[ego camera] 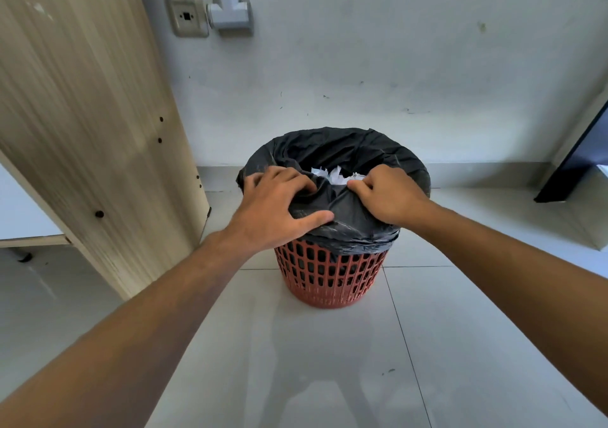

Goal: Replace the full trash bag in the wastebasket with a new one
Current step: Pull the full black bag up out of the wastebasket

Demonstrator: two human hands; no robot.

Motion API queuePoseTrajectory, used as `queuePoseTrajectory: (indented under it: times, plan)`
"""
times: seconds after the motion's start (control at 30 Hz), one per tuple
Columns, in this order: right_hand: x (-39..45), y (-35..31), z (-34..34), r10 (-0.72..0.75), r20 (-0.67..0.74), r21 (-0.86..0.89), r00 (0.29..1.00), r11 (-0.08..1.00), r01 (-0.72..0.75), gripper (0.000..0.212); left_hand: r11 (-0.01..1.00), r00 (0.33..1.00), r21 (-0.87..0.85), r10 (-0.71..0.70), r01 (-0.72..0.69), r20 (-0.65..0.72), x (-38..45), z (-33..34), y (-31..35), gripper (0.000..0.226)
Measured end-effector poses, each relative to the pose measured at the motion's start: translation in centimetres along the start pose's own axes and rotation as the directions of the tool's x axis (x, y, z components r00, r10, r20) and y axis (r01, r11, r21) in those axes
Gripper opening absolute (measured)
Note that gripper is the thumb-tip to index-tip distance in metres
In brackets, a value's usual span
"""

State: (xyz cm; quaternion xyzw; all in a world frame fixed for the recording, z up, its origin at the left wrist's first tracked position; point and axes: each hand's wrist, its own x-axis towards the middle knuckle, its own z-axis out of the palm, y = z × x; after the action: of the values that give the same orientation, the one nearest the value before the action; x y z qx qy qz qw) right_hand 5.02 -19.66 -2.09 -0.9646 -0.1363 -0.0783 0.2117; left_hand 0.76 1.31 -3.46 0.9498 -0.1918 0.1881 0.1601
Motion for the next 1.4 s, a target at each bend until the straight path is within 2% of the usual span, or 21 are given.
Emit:
queuePoseTrajectory:
  times: [0.03, 0.1, 0.17, 0.23, 0.3, 0.4, 0.5, 0.57, 0.63, 0.7, 0.73, 0.83, 0.97, 1.03, 1.1, 1.17, 1.23, 1.27, 1.33, 1.37, 1.4]
  plan:
    - [-0.3, -0.1, -0.2, -0.048, -0.024, 0.054, 0.999, 0.997, 0.049, 0.056, 1.0, 1.0, -0.018, -0.016, 0.015, -0.006, -0.1, 0.1, -0.2, 0.073]
    - [-1.5, 0.5, -0.7, -0.231, -0.069, 0.114, 0.971, 0.965, 0.238, 0.055, 0.996, 0.998, -0.055, -0.065, 0.063, -0.021, -0.3, 0.3, -0.8, 0.073]
    - [-2.7, 2.0, -1.0, -0.418, -0.044, 0.07, 0.907, 0.905, 0.42, 0.051, 0.989, 0.99, -0.067, -0.133, 0.13, -0.05, -0.6, 0.1, -1.4, 0.072]
    - [-3.5, 3.6, -0.8, -0.504, -0.04, -0.042, 0.863, 0.863, 0.503, 0.048, 0.972, 0.969, -0.056, -0.232, 0.228, -0.081, -0.8, -0.2, -2.0, 0.063]
    - [-3.7, 3.9, -0.3, -0.486, -0.116, -0.102, 0.866, 0.873, 0.477, 0.046, 0.955, 0.95, -0.024, -0.297, 0.297, -0.095, -0.9, -0.4, -2.2, 0.056]
    - [-2.7, 1.8, 0.3, -0.387, -0.203, -0.117, 0.899, 0.922, 0.37, 0.052, 0.967, 0.964, 0.02, -0.251, 0.254, -0.094, -0.4, -0.6, -1.6, 0.048]
    - [-0.8, -0.4, 0.6, -0.159, -0.118, -0.025, 0.98, 0.987, 0.157, 0.057, 0.989, 0.987, -0.058, -0.142, 0.138, -0.073, 0.0, -1.0, -0.7, 0.048]
    - [0.2, -1.3, 0.8, -0.031, -0.051, 0.035, 0.998, 0.999, 0.033, 0.057, 0.993, 0.997, -0.098, -0.067, 0.064, -0.024, -0.1, -0.9, -0.3, 0.051]
    - [0.1, -1.6, 0.9, -0.083, -0.075, 0.114, 0.994, 0.989, 0.092, 0.057, 0.992, 1.0, -0.123, -0.028, 0.029, 0.012, -0.2, -0.6, -0.3, 0.038]
    - [-1.1, -1.3, 0.8, -0.253, -0.105, 0.144, 0.962, 0.953, 0.266, 0.057, 0.977, 0.999, -0.211, -0.016, 0.022, 0.029, -0.2, -0.4, -0.6, 0.025]
    - [-1.8, -0.9, 0.7, -0.341, -0.076, 0.135, 0.937, 0.928, 0.348, 0.055, 0.961, 0.999, -0.277, -0.013, 0.024, 0.039, -0.1, -0.5, -0.6, 0.023]
    - [-3.1, 0.7, 0.4, -0.486, -0.024, 0.032, 0.874, 0.873, 0.486, 0.046, 0.919, 0.996, -0.389, -0.027, 0.06, 0.089, 0.3, -0.7, -0.4, 0.02]
    - [-3.5, 1.6, 1.0, -0.55, -0.239, -0.216, 0.801, 0.834, 0.508, 0.049, 0.923, 0.997, -0.379, -0.049, 0.068, 0.06, 0.7, -0.5, 0.3, 0.019]
    - [-3.4, 1.7, 1.4, -0.526, -0.31, -0.232, 0.792, 0.85, 0.473, 0.049, 0.921, 0.997, -0.384, -0.048, 0.066, 0.057, 0.8, -0.7, 0.4, 0.021]
    - [-3.1, 1.4, 1.3, -0.458, -0.306, -0.166, 0.835, 0.889, 0.427, 0.05, 0.913, 0.996, -0.402, -0.035, 0.066, 0.082, 0.7, -0.7, 0.3, 0.023]
    - [-2.3, 0.9, 1.0, -0.364, -0.237, -0.04, 0.901, 0.93, 0.365, 0.052, 0.918, 0.995, -0.391, -0.033, 0.067, 0.092, 0.4, -0.6, 0.0, 0.031]
    - [-1.0, 0.2, 0.2, -0.258, -0.097, 0.052, 0.961, 0.963, 0.264, 0.056, 0.94, 0.997, -0.335, -0.042, 0.064, 0.072, 0.2, -0.4, -0.4, 0.042]
    - [-0.4, -0.2, -0.2, -0.202, -0.006, 0.086, 0.979, 0.976, 0.201, 0.057, 0.944, 0.997, -0.322, -0.049, 0.068, 0.066, 0.1, -0.3, -0.6, 0.04]
    - [0.1, -0.6, -0.4, -0.152, 0.126, 0.152, 0.98, 0.98, 0.133, 0.055, 0.941, 0.995, -0.326, -0.08, 0.093, 0.053, 0.3, -0.3, -0.9, 0.019]
    - [-0.2, -0.7, -0.4, -0.173, 0.133, 0.157, 0.976, 0.976, 0.151, 0.055, 0.936, 0.994, -0.333, -0.105, 0.111, 0.037, 0.5, -0.3, -1.1, 0.006]
    - [-0.7, -0.7, -0.1, -0.231, 0.087, 0.117, 0.969, 0.968, 0.221, 0.055, 0.929, 0.99, -0.343, -0.14, 0.137, 0.016, 0.7, -0.3, -1.3, 0.005]
